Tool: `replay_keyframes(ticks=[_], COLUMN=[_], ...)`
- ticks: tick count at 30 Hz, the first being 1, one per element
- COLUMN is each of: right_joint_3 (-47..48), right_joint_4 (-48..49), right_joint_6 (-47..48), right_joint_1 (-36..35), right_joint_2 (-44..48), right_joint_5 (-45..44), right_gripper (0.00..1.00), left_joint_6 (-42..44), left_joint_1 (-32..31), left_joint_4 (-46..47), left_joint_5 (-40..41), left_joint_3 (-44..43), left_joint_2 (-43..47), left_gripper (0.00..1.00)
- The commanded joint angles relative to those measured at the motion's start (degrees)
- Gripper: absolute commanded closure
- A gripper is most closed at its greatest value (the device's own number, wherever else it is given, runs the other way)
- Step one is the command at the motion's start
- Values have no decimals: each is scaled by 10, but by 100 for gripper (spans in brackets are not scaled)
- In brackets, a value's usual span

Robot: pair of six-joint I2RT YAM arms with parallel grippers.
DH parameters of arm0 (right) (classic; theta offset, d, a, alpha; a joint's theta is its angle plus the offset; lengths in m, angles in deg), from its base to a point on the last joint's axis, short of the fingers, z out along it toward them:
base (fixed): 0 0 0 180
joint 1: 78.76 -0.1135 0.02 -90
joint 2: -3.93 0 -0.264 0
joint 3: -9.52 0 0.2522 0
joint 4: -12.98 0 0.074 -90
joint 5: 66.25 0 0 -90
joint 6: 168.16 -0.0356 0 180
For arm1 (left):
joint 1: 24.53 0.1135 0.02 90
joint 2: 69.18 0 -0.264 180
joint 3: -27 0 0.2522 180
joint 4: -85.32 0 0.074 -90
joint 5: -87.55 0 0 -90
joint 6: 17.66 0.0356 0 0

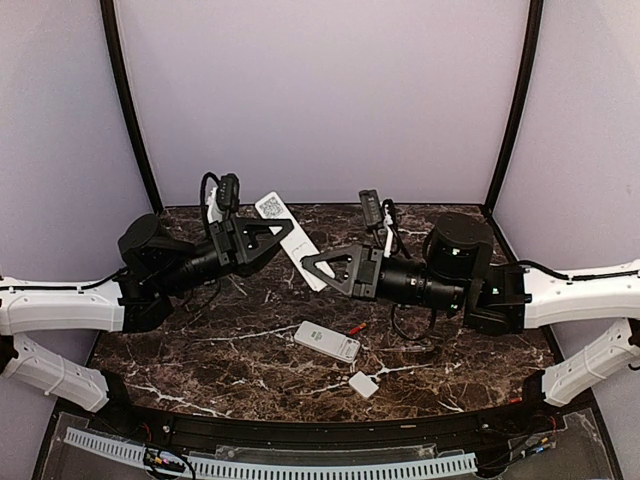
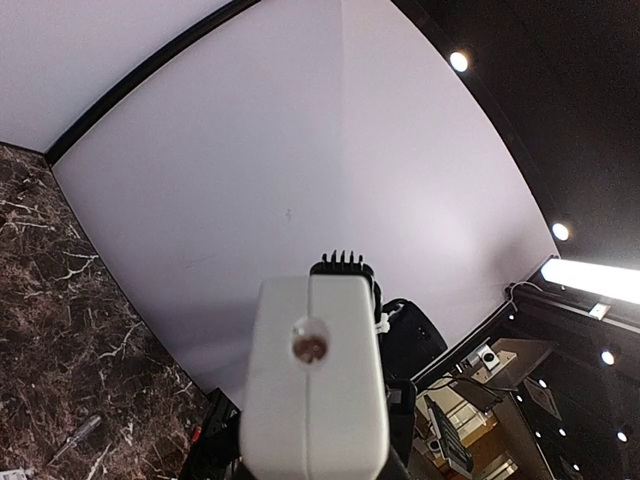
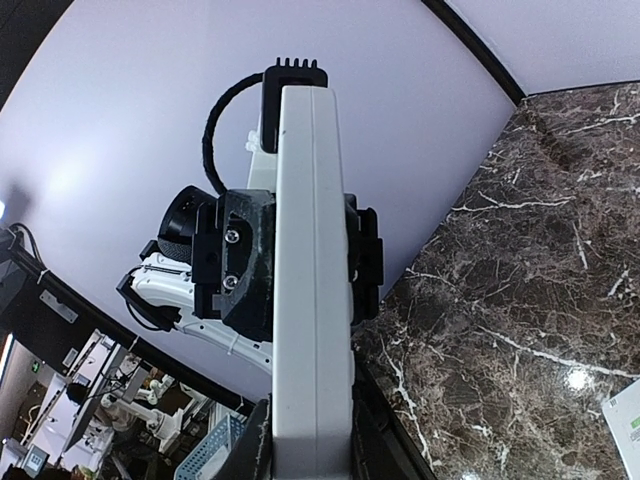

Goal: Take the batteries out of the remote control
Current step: Remove the battery cover from the remote control.

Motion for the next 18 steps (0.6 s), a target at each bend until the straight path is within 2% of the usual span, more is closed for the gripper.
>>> replay_keyframes(ticks=[1, 18], right_joint_3=[-18, -30], right_joint_4=[-41, -57], right_joint_6=[11, 7], right_joint_1=[-1, -1], right_joint_2=[2, 21], right_joint_5=[-23, -38], right_gripper=[80, 68], left_joint_6=[-17, -13], left_joint_1=[0, 5], left_joint_4=[20, 9], left_joint_5=[34, 42], left_joint_3=[3, 13], left_joint_2=[6, 24], left_gripper=[100, 100])
